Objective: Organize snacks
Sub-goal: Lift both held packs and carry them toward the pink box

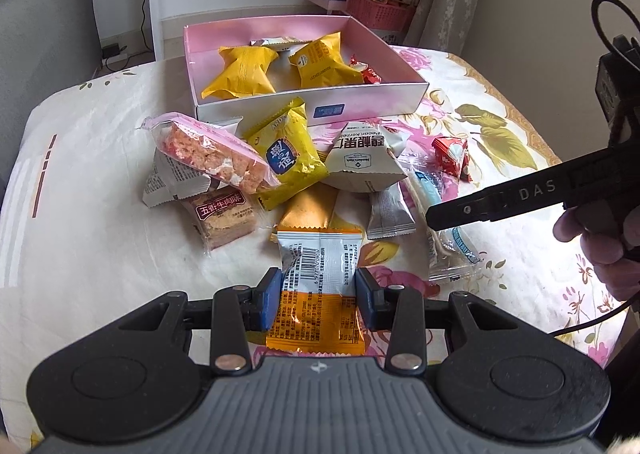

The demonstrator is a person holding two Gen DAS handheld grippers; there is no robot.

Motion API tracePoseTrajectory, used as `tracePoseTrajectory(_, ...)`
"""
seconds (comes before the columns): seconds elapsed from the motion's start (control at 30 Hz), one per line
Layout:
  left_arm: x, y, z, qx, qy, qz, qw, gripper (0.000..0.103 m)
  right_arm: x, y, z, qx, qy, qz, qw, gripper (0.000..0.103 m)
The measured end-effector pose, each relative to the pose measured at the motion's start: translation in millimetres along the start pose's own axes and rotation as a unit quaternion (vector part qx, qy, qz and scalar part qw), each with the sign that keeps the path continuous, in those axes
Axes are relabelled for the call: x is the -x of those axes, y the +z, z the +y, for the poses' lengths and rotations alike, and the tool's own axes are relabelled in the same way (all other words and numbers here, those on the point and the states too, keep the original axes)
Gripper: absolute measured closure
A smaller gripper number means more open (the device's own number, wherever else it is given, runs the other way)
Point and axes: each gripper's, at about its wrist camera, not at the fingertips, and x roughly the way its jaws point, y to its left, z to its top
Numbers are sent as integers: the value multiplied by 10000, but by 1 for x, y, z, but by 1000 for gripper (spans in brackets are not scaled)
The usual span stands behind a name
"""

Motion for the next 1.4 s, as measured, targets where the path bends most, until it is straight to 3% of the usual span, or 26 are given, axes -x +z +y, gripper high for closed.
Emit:
tracePoseTrajectory(0.17, -1, -2, -1, -41, 48, 39, 10000, 67, -10, -5, 14, 376, -276, -53, 9989, 46)
tracePoseTrajectory(0.23, -2, -2, -1, -41, 53, 52, 10000, 67, -11, -8, 20, 625, -464, -82, 9969, 51)
tracePoseTrajectory(0.3, -1, -2, -1, -50, 58, 60, 10000, 67, -11, -11, 25, 867, -717, -109, 9936, 71)
tracePoseTrajectory(0.4, -1, -2, -2, -70, 69, 61, 9999, 67, -8, -12, 23, 949, -827, -103, 9920, 81)
tracePoseTrajectory(0.9, 11, 6, -5, 25, -5, -149, 9999, 67, 38, -2, 9, 356, -71, -480, 9982, 84)
tracePoseTrajectory(1.4, 22, 57, -17, 241, 52, -709, 9972, 67, 69, 40, -10, -214, 286, -1199, 9921, 84)
